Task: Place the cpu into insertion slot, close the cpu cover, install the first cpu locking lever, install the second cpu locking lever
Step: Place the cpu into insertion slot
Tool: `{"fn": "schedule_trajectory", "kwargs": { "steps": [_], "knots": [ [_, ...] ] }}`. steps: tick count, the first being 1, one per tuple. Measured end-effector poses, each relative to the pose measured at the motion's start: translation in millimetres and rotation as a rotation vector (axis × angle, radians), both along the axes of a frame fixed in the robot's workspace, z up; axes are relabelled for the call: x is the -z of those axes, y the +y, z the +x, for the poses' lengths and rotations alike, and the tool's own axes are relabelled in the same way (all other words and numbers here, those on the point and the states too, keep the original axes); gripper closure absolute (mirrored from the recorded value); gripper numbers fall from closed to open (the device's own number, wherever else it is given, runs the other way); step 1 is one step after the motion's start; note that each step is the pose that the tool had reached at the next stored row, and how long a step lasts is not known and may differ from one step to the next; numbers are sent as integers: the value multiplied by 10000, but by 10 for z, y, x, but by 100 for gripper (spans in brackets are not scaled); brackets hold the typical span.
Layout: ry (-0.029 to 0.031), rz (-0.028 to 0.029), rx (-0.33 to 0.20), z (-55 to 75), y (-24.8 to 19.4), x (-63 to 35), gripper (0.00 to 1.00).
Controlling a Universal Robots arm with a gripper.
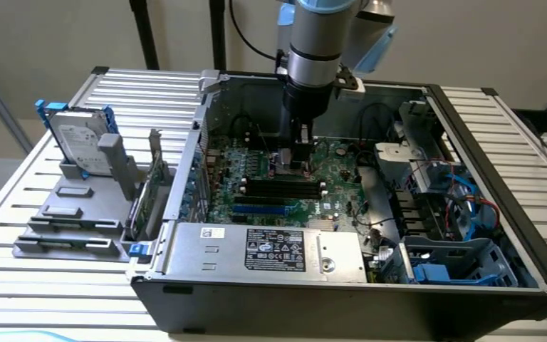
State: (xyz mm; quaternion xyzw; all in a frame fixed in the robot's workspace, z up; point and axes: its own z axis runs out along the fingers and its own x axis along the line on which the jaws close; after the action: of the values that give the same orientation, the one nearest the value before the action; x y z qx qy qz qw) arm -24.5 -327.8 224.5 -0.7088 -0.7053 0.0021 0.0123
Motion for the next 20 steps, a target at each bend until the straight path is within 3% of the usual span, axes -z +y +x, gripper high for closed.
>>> {"fn": "schedule_trajectory", "kwargs": {
  "steps": [5,8,10,16,18,20],
  "knots": [
    [1,-18,1,-1,18,91,46],
    [0,-69,0,-1,40,134,46],
    [0,-137,0,-1,52,155,46],
    [60,-442,-1,-1,81,190,46],
    [76,-501,0,-1,90,201,46],
    [83,-520,1,-1,99,208,46]
  ]
}}
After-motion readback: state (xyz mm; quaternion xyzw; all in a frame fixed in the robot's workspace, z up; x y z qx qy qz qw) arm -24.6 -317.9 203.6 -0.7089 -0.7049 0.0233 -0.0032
